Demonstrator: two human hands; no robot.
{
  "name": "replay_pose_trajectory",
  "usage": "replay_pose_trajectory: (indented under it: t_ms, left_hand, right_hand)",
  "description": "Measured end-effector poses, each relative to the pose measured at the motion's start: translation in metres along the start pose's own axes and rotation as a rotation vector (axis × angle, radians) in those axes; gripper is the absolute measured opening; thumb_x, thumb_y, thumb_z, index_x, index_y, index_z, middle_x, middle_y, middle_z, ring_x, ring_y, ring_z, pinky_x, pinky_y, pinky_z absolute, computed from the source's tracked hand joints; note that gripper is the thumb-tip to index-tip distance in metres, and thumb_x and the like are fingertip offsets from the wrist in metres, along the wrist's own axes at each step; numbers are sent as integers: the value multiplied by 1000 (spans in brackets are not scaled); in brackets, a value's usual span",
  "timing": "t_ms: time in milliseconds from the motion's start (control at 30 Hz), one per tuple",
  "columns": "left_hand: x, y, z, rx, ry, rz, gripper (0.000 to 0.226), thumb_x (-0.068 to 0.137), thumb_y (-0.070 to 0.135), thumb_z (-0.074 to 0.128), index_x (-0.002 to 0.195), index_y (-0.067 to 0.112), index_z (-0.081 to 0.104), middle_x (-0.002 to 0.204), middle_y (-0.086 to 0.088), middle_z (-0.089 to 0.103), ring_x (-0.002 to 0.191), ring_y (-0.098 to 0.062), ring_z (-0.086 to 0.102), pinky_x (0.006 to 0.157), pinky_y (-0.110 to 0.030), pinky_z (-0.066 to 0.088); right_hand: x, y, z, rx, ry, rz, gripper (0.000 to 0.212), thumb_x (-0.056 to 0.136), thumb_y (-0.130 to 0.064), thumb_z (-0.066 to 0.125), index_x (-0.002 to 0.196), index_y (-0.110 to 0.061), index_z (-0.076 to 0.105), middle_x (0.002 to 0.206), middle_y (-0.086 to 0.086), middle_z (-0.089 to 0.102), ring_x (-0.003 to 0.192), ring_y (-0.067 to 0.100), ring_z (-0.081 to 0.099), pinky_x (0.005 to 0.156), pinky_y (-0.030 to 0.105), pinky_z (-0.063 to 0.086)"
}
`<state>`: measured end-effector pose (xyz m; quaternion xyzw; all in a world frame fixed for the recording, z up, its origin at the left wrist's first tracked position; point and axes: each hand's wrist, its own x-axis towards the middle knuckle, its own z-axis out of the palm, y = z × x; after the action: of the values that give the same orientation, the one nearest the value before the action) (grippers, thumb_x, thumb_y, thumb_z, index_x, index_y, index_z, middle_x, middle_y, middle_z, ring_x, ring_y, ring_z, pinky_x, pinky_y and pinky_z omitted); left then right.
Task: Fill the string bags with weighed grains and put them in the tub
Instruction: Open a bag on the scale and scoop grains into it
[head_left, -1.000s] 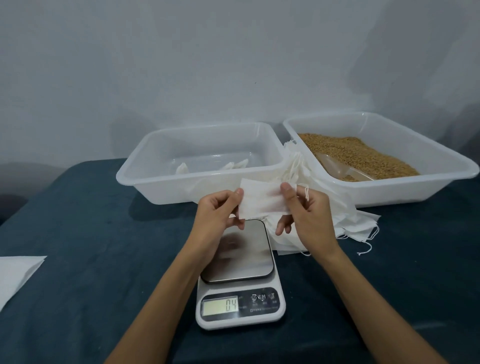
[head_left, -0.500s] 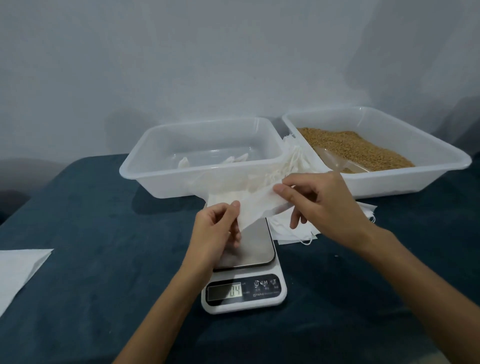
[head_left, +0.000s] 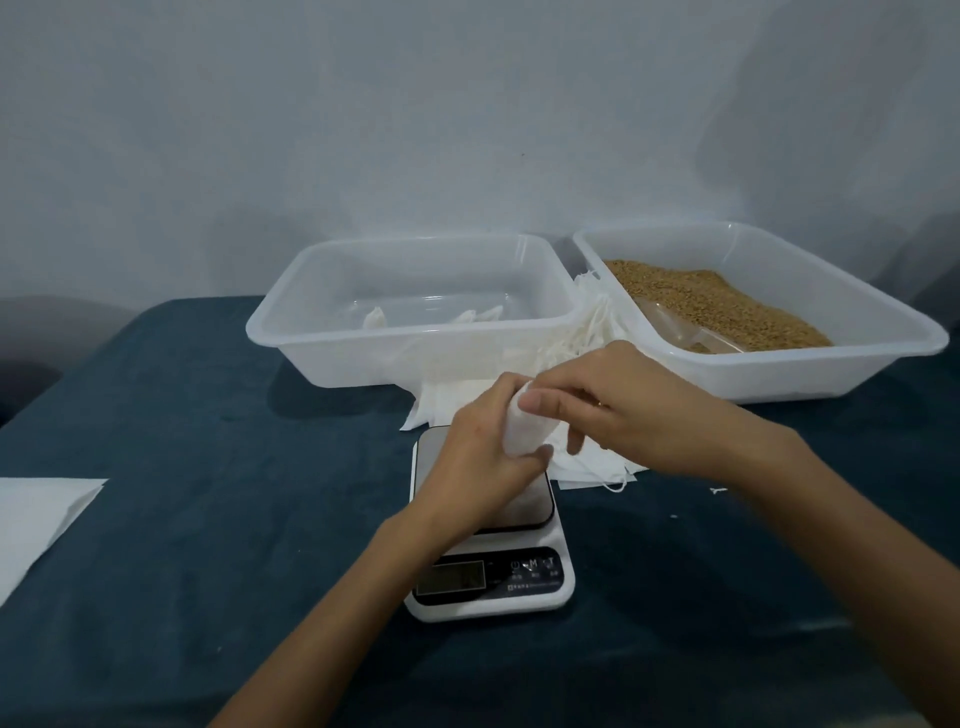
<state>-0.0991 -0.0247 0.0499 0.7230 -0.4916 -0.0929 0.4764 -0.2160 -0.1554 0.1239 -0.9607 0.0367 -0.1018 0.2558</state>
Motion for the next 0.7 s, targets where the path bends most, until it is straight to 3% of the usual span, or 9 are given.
replay_pose_trajectory:
  t_ms: [67,200,300,367,433,467,567,633,700]
  left_hand:
    - [6,-1,2,-64,-21,-18,46,82,17,83,116,23,53,103,11,67,96,-6,62,75,-21,50]
    - [18,-1,0,-228,-10,-59,45,83,20,83,116,29,55,107,10,67,98,-12,65,87,-34,54]
    - [20,-6,-5,-369,-11,-90,41,83,9,83,112,21,57,104,-3,69,91,-21,66,86,-42,55]
    - [19,-9,-8,-419,-8,-104,39,83,3,83,110,16,59,103,-6,69,88,-14,66,82,-34,55]
    - [18,-9,-8,-463,-2,-113,39,83,2,83,112,14,59,100,-6,70,85,-10,67,77,-25,56]
    - [18,-10,-9,-483,4,-121,39,83,2,83,113,13,59,98,-5,70,84,-9,67,75,-23,55]
    - [19,-12,-10,-503,26,-121,36,85,4,83,111,13,60,94,-3,70,82,-9,67,73,-22,55]
    - [19,-14,-11,-490,29,-118,35,85,7,83,111,15,60,94,-4,71,82,-9,67,73,-21,55]
    - [20,-15,-10,-485,29,-120,35,85,8,84,110,16,61,94,-4,71,82,-9,68,73,-21,55]
  right_hand:
    - [6,-4,-3,5,-56,63,61,90,-75,31,95,-29,71,75,0,68,59,6,70,71,37,51]
    - [18,-5,-13,141,38,111,75,82,-81,35,91,-18,74,76,-6,74,49,17,69,46,14,43]
    - [23,17,-37,257,322,76,54,96,-67,45,90,-21,74,76,-3,77,46,23,68,44,15,42]
    - [26,53,-53,158,532,85,33,98,-47,55,86,-22,72,74,-4,76,51,19,69,49,21,49]
    - [29,107,-70,-31,653,233,16,97,-31,61,90,-20,71,84,-1,76,65,17,70,66,30,56]
    - [30,135,-78,-151,609,376,12,96,-28,64,99,-19,71,97,4,76,79,20,70,76,34,56]
    - [24,201,-92,-509,140,821,59,88,-42,74,133,-10,55,125,12,66,108,31,61,89,40,51]
    - [21,223,-91,-549,-25,895,70,84,-45,78,137,-9,50,122,11,63,103,30,58,84,38,48]
    - [22,234,-87,-551,-22,877,54,84,-37,80,124,-7,59,116,9,65,92,25,57,76,35,45]
